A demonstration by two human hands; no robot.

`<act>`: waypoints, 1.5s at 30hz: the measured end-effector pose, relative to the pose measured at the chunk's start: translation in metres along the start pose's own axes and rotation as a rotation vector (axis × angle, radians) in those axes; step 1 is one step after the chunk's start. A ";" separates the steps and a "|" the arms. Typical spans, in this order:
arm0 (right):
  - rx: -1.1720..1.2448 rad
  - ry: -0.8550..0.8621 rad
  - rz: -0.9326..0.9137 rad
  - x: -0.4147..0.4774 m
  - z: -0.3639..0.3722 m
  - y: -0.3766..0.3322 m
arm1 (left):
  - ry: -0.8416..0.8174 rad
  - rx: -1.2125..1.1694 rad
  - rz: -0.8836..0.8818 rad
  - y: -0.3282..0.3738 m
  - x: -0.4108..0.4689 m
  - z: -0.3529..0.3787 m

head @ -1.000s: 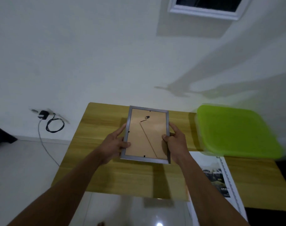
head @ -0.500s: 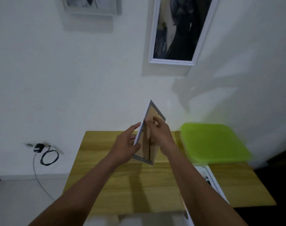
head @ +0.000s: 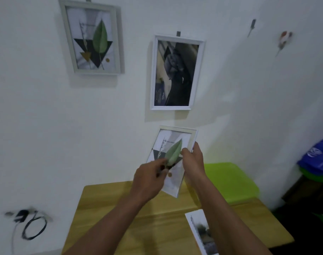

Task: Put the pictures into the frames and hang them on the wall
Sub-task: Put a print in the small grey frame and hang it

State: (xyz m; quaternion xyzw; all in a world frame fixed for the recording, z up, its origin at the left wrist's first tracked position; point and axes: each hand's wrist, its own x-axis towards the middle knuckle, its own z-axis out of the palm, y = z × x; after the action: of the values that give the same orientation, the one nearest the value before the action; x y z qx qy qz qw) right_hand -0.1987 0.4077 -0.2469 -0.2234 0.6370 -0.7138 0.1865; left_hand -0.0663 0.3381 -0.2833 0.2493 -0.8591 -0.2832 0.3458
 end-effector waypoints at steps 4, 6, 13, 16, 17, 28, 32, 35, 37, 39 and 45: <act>0.035 -0.092 -0.049 -0.005 -0.020 -0.024 | 0.108 -0.023 -0.145 -0.009 0.029 -0.041; 0.013 -0.125 -0.060 -0.004 -0.026 -0.036 | -0.054 -0.217 -0.267 -0.004 0.043 -0.060; 0.027 -0.135 -0.167 -0.004 -0.049 -0.082 | -0.269 -0.615 -0.204 0.033 0.070 -0.091; 0.018 -0.143 -0.241 0.007 -0.069 -0.101 | -0.217 -0.607 -0.108 0.056 0.083 -0.087; 0.008 -0.157 -0.263 0.012 -0.076 -0.109 | -0.200 -0.600 -0.072 0.064 0.089 -0.084; -0.204 -0.155 -0.447 0.126 -0.177 -0.168 | -0.153 -0.505 0.166 0.162 0.193 -0.013; -0.278 -0.173 -0.486 0.192 -0.225 -0.185 | -0.125 -0.497 0.160 0.197 0.239 0.033; -0.326 -0.173 -0.509 0.241 -0.252 -0.199 | -0.090 -0.474 0.139 0.222 0.273 0.061; -0.364 -0.164 -0.537 0.273 -0.265 -0.210 | -0.066 -0.453 0.153 0.237 0.296 0.077; -0.389 -0.156 -0.563 0.301 -0.273 -0.220 | -0.022 -0.404 0.165 0.250 0.321 0.089; -0.467 -0.117 -0.610 0.375 -0.286 -0.246 | 0.096 -0.288 0.202 0.275 0.381 0.116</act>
State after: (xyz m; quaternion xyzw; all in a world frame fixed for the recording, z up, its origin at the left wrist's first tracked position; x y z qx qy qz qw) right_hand -0.6648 0.4667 0.0022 -0.4795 0.6750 -0.5581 -0.0544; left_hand -0.4584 0.3334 0.0012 0.1230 -0.8128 -0.3550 0.4451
